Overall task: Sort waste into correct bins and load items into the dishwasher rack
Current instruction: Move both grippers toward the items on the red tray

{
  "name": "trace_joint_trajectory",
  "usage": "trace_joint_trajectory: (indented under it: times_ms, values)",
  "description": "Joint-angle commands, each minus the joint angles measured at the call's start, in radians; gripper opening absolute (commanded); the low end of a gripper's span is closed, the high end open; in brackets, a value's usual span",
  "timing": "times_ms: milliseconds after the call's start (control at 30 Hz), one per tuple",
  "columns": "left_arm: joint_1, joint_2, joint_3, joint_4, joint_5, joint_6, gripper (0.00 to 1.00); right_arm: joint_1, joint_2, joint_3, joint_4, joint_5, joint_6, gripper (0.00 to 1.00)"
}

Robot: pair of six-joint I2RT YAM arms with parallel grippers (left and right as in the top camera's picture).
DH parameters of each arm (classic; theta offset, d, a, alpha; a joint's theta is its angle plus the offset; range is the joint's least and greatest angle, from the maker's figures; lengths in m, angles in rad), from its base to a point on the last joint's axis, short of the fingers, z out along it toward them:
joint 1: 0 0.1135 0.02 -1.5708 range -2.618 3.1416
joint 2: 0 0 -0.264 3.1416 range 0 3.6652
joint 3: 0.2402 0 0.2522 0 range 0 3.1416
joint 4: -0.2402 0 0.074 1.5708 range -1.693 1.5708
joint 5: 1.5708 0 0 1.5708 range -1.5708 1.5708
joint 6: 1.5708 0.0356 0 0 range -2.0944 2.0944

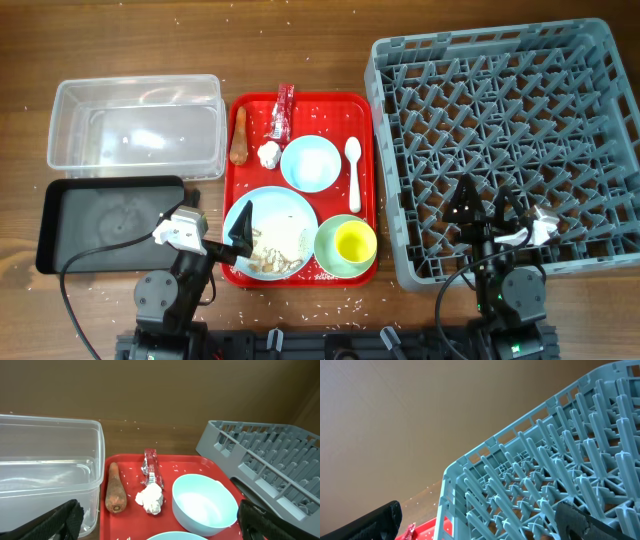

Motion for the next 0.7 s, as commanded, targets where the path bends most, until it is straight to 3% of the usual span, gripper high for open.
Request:
trace_joint_trajectory:
  times_ms: [0,467,667]
  values:
    - [-0.001,-0.007,-0.009,0.006,0.000,0.015,1.00,-0.003,-0.005,-0.001,0.005,0.006,0.004,1.00]
    - [-0.001,-0.007,-0.009,0.014,0.001,0.015,1.00,-0.003,-0.005,-0.001,0.007,0.006,0.016,1.00]
    - [-0.001,-0.007,-0.009,0.029,0.009,0.015,1.00,-0.003,-0.005,-0.001,0.007,0.006,0.246,1.00]
